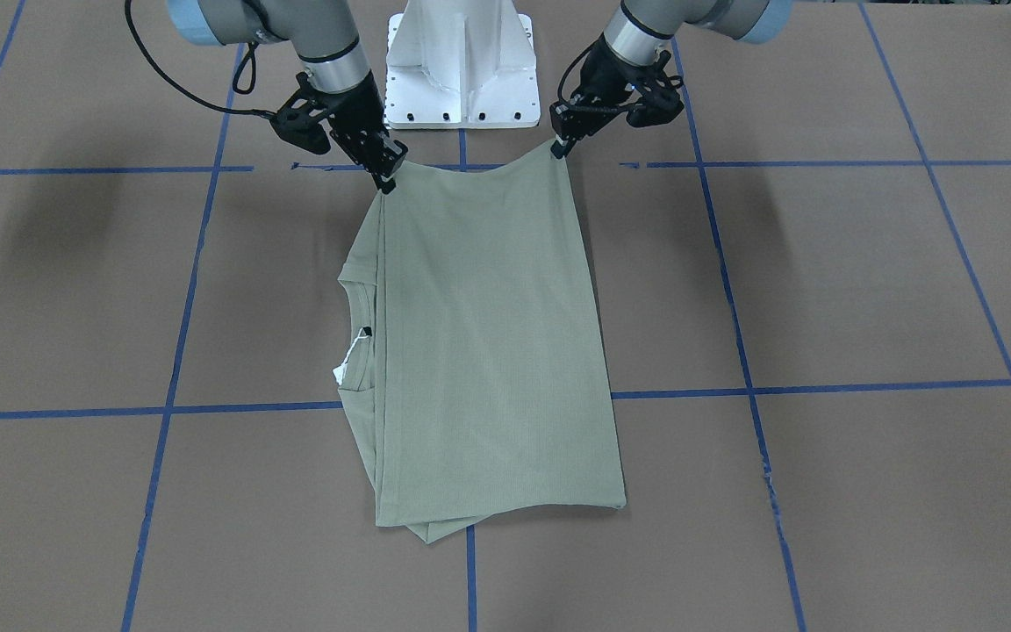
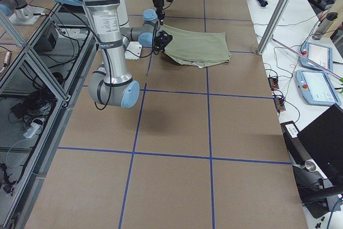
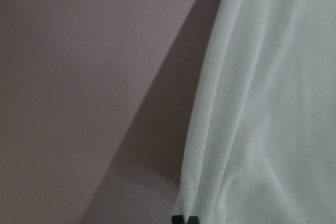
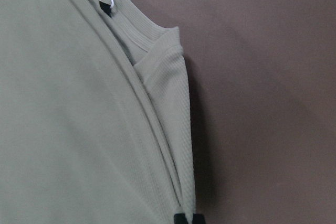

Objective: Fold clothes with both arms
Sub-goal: 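Lift the near edge with both grippers and fold it away from the robot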

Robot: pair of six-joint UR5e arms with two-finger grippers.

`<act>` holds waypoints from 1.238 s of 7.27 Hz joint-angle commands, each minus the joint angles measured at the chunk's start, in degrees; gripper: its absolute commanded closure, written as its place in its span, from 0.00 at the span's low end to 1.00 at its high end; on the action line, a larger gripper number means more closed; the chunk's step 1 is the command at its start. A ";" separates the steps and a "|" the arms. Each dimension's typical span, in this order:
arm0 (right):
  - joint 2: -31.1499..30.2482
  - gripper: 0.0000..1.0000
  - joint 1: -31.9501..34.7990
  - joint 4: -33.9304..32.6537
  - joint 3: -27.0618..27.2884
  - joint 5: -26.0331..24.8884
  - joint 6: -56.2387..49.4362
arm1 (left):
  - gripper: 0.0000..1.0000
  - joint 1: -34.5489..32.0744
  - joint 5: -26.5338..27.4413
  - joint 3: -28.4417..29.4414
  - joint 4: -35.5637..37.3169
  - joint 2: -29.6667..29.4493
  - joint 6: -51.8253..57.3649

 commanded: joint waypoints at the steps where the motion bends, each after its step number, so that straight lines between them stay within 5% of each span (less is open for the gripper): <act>1: -1.46 1.00 2.45 -0.01 6.31 -0.31 -0.05 | 1.00 -3.30 -3.40 -6.91 2.87 -1.31 -0.96; 2: 0.37 1.00 8.22 -0.01 4.66 0.12 -0.66 | 1.00 -9.78 -5.17 -5.36 4.28 -4.80 0.61; 4: 10.44 1.00 18.07 -0.11 -7.76 4.84 -1.80 | 1.00 -17.99 -7.55 5.32 4.55 -11.66 7.18; 7: 22.41 1.00 23.90 6.97 -30.08 7.76 -3.84 | 1.00 -23.72 -7.38 16.41 3.07 -15.28 15.10; 9: 24.99 1.00 25.15 13.32 -39.09 8.30 -3.92 | 1.00 -24.96 -7.12 24.66 -4.71 -16.08 15.74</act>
